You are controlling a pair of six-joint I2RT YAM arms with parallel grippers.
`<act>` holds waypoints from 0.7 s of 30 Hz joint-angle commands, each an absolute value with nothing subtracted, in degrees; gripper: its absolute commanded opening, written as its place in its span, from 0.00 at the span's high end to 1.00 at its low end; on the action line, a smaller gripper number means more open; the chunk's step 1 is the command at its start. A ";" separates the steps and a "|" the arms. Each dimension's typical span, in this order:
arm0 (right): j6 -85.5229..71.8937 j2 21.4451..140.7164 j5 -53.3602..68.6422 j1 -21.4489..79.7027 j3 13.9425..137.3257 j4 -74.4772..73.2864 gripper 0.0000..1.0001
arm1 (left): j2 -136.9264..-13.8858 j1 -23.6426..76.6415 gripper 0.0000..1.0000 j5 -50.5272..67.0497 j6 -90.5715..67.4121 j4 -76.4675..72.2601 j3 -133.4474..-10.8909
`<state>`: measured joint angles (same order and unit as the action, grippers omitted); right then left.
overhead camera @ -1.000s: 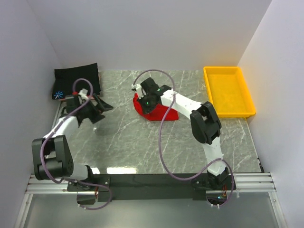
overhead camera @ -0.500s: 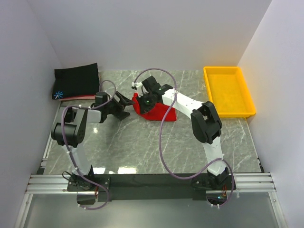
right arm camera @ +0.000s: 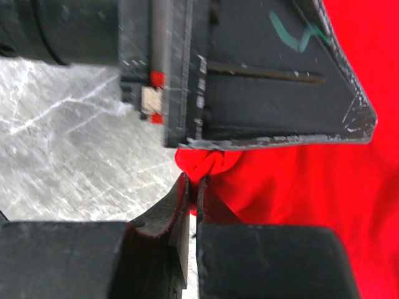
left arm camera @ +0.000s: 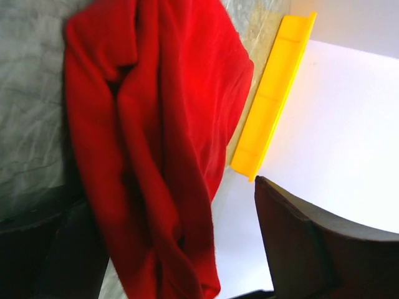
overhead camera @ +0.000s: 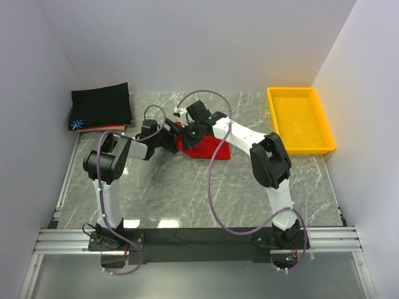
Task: Fold and stack the t-shirts
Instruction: Neatly place the folded tshirt to the corner
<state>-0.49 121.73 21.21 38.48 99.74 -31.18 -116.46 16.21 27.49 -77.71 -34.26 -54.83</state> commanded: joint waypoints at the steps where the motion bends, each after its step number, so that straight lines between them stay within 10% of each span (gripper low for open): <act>1: -3.25 121.20 21.44 38.67 101.42 -27.68 1.00 | -118.65 17.22 0.13 24.79 -79.63 -30.87 -55.72; 18: -5.89 119.79 22.67 38.50 98.78 -26.18 1.00 | -122.61 18.11 0.64 15.48 -72.43 -17.52 -65.38; 21: -4.92 121.02 21.27 37.89 102.91 -32.16 0.84 | -122.78 17.93 0.76 11.45 -64.01 -9.43 -70.91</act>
